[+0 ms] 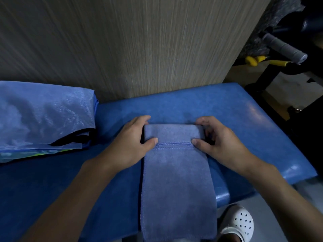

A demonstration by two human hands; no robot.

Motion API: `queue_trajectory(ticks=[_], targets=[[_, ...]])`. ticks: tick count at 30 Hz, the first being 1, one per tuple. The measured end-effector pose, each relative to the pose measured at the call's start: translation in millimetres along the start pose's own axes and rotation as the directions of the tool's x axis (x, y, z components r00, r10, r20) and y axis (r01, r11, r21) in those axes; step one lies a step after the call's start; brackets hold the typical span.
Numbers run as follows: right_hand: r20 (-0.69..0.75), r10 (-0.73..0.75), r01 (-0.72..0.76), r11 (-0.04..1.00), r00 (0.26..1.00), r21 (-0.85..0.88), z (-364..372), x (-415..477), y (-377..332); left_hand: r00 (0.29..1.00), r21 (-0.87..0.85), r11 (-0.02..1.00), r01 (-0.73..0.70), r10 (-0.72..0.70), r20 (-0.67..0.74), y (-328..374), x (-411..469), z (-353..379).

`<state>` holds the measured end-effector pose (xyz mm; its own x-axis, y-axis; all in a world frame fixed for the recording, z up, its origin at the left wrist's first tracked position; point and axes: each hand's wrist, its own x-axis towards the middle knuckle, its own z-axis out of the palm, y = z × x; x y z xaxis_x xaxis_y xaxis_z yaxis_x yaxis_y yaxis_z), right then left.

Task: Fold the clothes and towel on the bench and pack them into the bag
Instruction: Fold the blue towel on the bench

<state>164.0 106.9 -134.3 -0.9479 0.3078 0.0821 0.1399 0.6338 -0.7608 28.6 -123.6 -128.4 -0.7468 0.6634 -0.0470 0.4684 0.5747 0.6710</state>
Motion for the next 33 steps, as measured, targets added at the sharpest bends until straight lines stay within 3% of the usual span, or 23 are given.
queue_trajectory(ticks=[5, 8, 11, 13, 16, 20, 23, 26, 33], targets=[[0.077, 0.068, -0.070, 0.997, 0.995, 0.028, 0, 3, -4, 0.997, -0.041, 0.999, -0.006, 0.010, 0.082, 4, -2, -9], [0.073, 0.013, -0.013, 1.000, 0.997, -0.002, -2, 1, -9, 0.995, -0.078, 0.997, -0.017, 0.024, 0.092, 7, -5, -12], [0.063, 0.022, -0.024, 0.999, 0.998, 0.028, -1, 1, -11, 0.998, -0.146, 0.989, -0.021, 0.029, 0.052, 8, -5, -11], [-0.019, 0.003, -0.003, 1.000, 1.000, 0.025, 1, 1, -15, 0.999, -0.206, 0.977, -0.046, 0.043, -0.019, 9, -5, -8], [-0.100, -0.128, 0.121, 0.990, 0.987, -0.074, 0, 1, -18, 0.985, -0.131, 0.980, -0.151, 0.139, -0.100, 11, -6, -7], [0.013, -0.208, 0.208, 0.968, 0.978, -0.139, -9, -10, -14, 0.969, 0.000, 0.969, -0.246, 0.246, 0.021, 10, -10, -12], [0.022, -0.208, 0.209, 0.975, 0.978, -0.075, -11, -20, -13, 0.974, -0.049, 0.981, -0.189, 0.193, 0.120, 9, -12, -14], [0.035, -0.196, 0.197, 0.980, 0.980, -0.033, -11, -25, -11, 0.979, -0.116, 0.982, -0.147, 0.161, 0.124, 13, -12, -13], [0.073, -0.113, 0.112, 0.993, 0.991, 0.029, -9, -27, -11, 0.970, -0.016, 0.995, -0.097, 0.098, 0.224, 10, -12, -14]])
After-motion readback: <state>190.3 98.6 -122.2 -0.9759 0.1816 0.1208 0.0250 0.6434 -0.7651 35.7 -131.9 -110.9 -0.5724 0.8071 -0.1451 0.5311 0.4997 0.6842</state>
